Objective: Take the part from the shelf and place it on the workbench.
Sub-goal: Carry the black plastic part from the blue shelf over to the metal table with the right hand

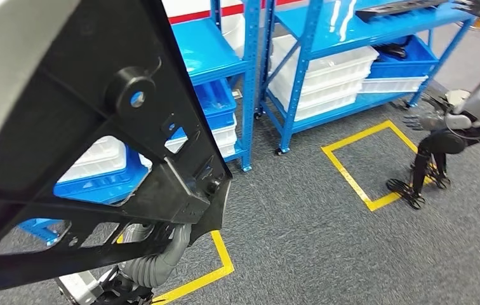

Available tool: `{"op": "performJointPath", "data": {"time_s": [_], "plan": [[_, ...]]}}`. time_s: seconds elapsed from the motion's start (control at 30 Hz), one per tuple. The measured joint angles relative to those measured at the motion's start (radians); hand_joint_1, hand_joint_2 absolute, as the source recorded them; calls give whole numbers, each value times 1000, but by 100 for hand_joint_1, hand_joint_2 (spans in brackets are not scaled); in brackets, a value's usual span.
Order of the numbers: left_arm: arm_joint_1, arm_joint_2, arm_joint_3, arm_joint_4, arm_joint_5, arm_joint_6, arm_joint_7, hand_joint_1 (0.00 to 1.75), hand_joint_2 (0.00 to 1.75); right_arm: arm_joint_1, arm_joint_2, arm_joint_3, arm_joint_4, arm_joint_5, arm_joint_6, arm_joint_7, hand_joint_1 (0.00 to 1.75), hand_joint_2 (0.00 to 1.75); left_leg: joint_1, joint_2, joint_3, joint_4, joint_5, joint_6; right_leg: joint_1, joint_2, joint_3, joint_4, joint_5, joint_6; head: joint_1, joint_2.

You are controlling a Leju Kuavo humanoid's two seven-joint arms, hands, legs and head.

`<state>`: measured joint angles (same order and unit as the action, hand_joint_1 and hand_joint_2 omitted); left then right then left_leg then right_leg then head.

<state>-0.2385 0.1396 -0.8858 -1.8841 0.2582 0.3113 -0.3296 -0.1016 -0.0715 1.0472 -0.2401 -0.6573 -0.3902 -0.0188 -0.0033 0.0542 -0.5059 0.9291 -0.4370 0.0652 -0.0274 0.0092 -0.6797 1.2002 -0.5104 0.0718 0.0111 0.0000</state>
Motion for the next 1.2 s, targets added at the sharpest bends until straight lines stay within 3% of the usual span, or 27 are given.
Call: {"op": "performJointPath", "data": {"time_s": [0.07, 0.1, 0.13, 0.23, 0.3, 0.37, 0.43, 0.47, 0.5, 0.53, 0.6, 0.67, 0.73, 0.8, 0.83, 0.9, 0.97, 1.0, 1.03, 1.1, 1.13, 1.2], "plan": [[-1, 0, 0, 0, 0, 0, 0, 175, 175, 0, 0, 0, 0, -1, 0, 0, 0, 0, -7, 22, 2, 2, -3, -3, 9, -42, 91, -154, 54, -11, 0, 0], [-1, 0, 0, 0, 0, 0, 0, 175, 175, -2, 0, 0, 0, 0, 0, 0, 0, 0, -11, 31, 2, 3, -4, -5, 13, -60, 121, -211, 69, -18, -1, 0], [-2, 0, 0, 0, 0, 0, 0, 175, 175, -3, 0, 0, 0, 0, 0, 0, 0, 0, -15, 39, 2, 4, -5, -8, 17, -73, 134, -240, 75, -23, -2, 0], [-3, 0, 0, 0, -1, -1, 1, 175, 175, 0, 1, 0, 0, -1, 0, 0, 0, 0, -15, 58, 1, 8, -9, -17, 19, -51, 129, -247, 79, -39, -3, 0], [-4, 0, 0, 0, -1, -2, 0, 175, 175, 0, 3, 0, 0, -1, 0, 0, 0, 0, -8, 18, -15, 52, -42, -28, 15, -33, 127, -249, 86, -51, -4, 0], [-3, 0, 0, 0, 0, -3, 0, 175, 175, -2, 5, 0, 0, -1, 0, -1, 0, 0, -1, -34, -69, 181, -114, -39, 13, -11, 120, -249, 91, -58, -5, 0], [-1, 1, 0, 0, 0, -4, 0, 175, 175, -3, 5, 0, 0, -1, 0, -1, 0, 0, 3, -44, -127, 310, -162, -44, 14, 14, 114, -249, 95, -61, -6, 0], [-1, 1, 0, 0, 0, -5, 0, 175, 175, -2, 5, 0, 0, -2, 0, -1, 0, 0, 4, -44, -135, 327, -159, -44, 14, 26, 112, -249, 97, -60, -6, 0], [-1, 1, 0, 0, 0, -5, 0, 175, 175, -1, 5, 0, 0, -2, 0, -1, 0, 0, 5, -46, -122, 299, -136, -43, 14, 39, 112, -249, 99, -59, -6, 0], [-2, 1, 0, 0, 0, -5, 0, 175, 175, 0, 6, 0, 0, -2, 1, 0, 0, 0, 6, -53, -92, 235, -99, -40, 14, 53, 112, -249, 101, -57, -6, 0], [-3, 1, 0, 0, 0, -6, 0, 175, 175, -2, 7, 0, 0, -3, 1, 0, 0, 0, 10, -102, -24, 84, -33, -31, 13, 77, 108, -248, 105, -50, -6, 0], [-4, 1, 0, 0, 0, -7, 1, 175, 175, -3, 7, 0, 0, -3, 1, 0, 0, 0, 9, -140, -2, 18, -14, -24, 12, 98, 97, -247, 112, -39, -5, 0], [-4, 1, 0, 0, 0, -8, 1, 175, 175, 0, 7, 0, 0, -3, 2, 0, 0, 0, 7, -125, -5, 15, -10, -16, 9, 119, 88, -249, 120, -26, -5, 0], [-6, 0, 0, 0, 0, -8, 2, 175, 175, 3, 7, 0, 1, -3, 2, 0, 0, 0, 10, -100, -4, 8, -2, -3, 12, 96, 71, -220, 100, -16, -3, 0], [-7, 0, 0, 0, 0, -8, 3, 175, 175, 2, 7, 0, 1, -3, 2, -1, 0, 0, 11, -85, -3, 5, 1, 2, 13, 71, 51, -176, 72, -13, -2, 0], [-5, 1, 0, 0, -1, -9, 4, 175, 175, -1, 9, 0, 1, -2, 3, -2, 0, 0, 7, -55, -5, 5, 2, 7, 14, 20, -12, -34, -3, -9, 1, 0], [-4, 1, 0, 0, -1, -9, 6, 175, 175, -2, 10, 0, 1, -2, 3, -2, 0, 0, 4, -26, -6, 5, 2, 8, 13, 7, -49, 62, -36, -5, 1, 0], [-4, 1, 0, 0, -1, -9, 6, 175, 175, 0, 11, 0, 1, -3, 3, -2, 0, 0, 3, -13, -6, 5, 1, 7, 13, 4, -38, 53, -25, -5, 1, 0], [-4, 1, 0, 0, -1, -9, 6, 175, 175, 1, 11, 0, 1, -3, 3, -2, 0, 0, 3, -1, -5, 6, 1, 7, 13, -1, -5, 1, 2, -5, 1, 0], [-5, 1, 0, 0, -1, -9, 6, 175, 175, -1, 11, 0, 1, -3, 2, -2, 0, 0, -1, 19, -4, 8, -2, 2, 17, -33, 84, -155, 59, -10, 1, 0], [-5, 1, 0, 0, -1, -9, 6, 175, 175, -2, 11, 0, 1, -3, 2, -2, 0, 0, -4, 27, -4, 9, -4, -2, 20, -46, 114, -211, 75, -15, 1, 0], [-6, 1, 0, 0, -1, -9, 6, 175, 175, -3, 11, 0, 1, -3, 2, -2, 0, 0, -11, 42, -5, 12, -7, -9, 25, -50, 128, -248, 78, -27, -1, 0]]}}
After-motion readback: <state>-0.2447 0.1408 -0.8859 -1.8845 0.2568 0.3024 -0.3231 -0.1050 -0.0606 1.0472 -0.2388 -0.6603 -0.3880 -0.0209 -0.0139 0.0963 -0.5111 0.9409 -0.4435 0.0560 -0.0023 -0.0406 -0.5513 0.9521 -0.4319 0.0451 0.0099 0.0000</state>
